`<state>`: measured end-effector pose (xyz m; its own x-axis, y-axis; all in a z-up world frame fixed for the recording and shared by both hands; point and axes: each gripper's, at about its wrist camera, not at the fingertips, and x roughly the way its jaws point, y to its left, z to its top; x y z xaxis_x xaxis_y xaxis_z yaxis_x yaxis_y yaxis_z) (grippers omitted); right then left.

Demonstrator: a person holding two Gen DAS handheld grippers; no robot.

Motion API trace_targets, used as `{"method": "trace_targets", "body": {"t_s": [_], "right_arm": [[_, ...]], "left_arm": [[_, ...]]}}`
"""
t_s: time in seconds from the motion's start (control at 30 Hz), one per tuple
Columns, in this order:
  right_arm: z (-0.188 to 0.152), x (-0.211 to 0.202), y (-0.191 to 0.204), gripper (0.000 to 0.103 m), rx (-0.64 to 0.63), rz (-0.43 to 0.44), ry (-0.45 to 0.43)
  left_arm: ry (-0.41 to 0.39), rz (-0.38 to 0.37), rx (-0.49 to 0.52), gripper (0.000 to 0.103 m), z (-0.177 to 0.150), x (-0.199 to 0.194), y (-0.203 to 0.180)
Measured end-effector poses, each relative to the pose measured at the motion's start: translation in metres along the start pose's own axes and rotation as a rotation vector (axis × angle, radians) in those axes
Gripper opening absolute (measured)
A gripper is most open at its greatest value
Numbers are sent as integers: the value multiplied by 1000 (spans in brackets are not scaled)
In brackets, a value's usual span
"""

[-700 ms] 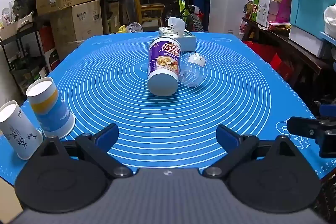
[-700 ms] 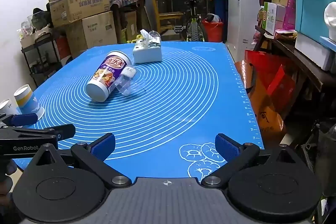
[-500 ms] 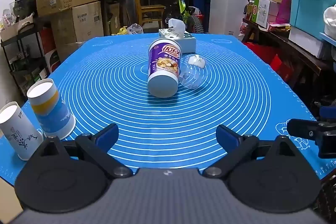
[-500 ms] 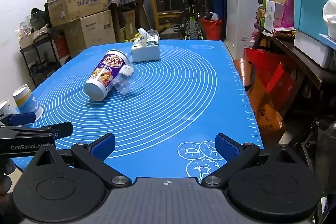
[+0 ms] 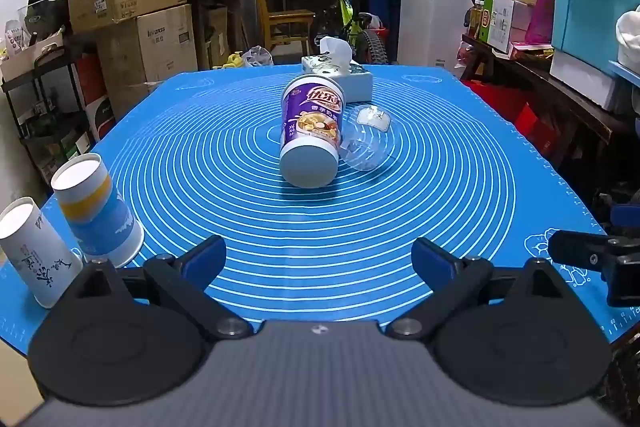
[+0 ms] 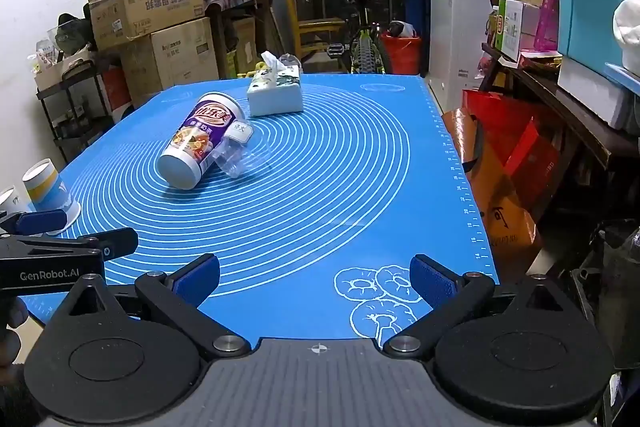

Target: Flip cup upside down

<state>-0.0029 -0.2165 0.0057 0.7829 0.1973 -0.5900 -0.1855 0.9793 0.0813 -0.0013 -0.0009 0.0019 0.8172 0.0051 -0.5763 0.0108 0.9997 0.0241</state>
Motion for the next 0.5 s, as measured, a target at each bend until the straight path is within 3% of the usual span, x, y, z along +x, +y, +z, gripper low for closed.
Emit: {"method": "trace_targets", "body": {"t_s": [0.5], "right_arm": [[-7, 6, -3, 101, 3, 1, 8]], "left_arm": [[0, 1, 7, 98, 2, -1, -2]]}}
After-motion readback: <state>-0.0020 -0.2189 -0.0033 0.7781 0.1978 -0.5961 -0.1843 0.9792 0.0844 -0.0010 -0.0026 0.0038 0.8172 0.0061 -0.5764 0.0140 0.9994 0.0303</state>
